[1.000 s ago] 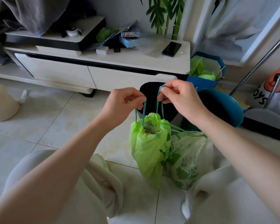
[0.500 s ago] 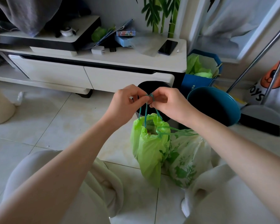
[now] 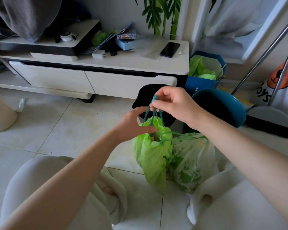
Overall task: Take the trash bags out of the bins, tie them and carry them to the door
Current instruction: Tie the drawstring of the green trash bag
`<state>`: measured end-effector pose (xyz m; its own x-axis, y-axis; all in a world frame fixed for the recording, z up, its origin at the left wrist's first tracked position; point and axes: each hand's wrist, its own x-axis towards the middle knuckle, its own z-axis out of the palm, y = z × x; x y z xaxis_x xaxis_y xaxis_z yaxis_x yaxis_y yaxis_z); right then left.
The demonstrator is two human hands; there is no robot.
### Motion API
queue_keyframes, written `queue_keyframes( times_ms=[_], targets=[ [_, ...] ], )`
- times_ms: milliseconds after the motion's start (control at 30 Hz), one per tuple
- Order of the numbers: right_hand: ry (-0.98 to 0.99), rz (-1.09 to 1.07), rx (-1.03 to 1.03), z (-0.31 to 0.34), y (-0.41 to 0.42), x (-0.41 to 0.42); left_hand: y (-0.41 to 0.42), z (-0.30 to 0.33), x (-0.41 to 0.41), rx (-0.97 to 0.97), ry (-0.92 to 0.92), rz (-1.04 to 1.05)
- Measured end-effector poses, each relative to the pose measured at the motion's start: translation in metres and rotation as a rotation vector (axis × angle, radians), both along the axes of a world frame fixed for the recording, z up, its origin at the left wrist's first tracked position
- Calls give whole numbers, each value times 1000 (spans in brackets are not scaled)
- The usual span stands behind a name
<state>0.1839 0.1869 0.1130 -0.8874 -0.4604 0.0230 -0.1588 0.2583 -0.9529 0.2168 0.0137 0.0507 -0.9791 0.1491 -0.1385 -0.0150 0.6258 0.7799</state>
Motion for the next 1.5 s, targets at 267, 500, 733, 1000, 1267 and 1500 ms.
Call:
queue_keyframes(
  times_ms=[267,500,733,1000,1267,1500],
  targets=[
    [16,86,-176,5,-24,15,34,-40,3,194,104,342],
    [38,36,-363,16,-25,18,28,-48,-2,212,180,460],
    [49,-19,-466,27,-19,13,38,-55,13,80,340,268],
    [145,-165,-262,28,-18,7,46,-54,21,-26,321,83],
    [710,-116,126,36,-10,20,33,-65,19,4,276,125],
    [680,-102,135,29,-14,22,24,-79,15,-2,94,87]
  ],
)
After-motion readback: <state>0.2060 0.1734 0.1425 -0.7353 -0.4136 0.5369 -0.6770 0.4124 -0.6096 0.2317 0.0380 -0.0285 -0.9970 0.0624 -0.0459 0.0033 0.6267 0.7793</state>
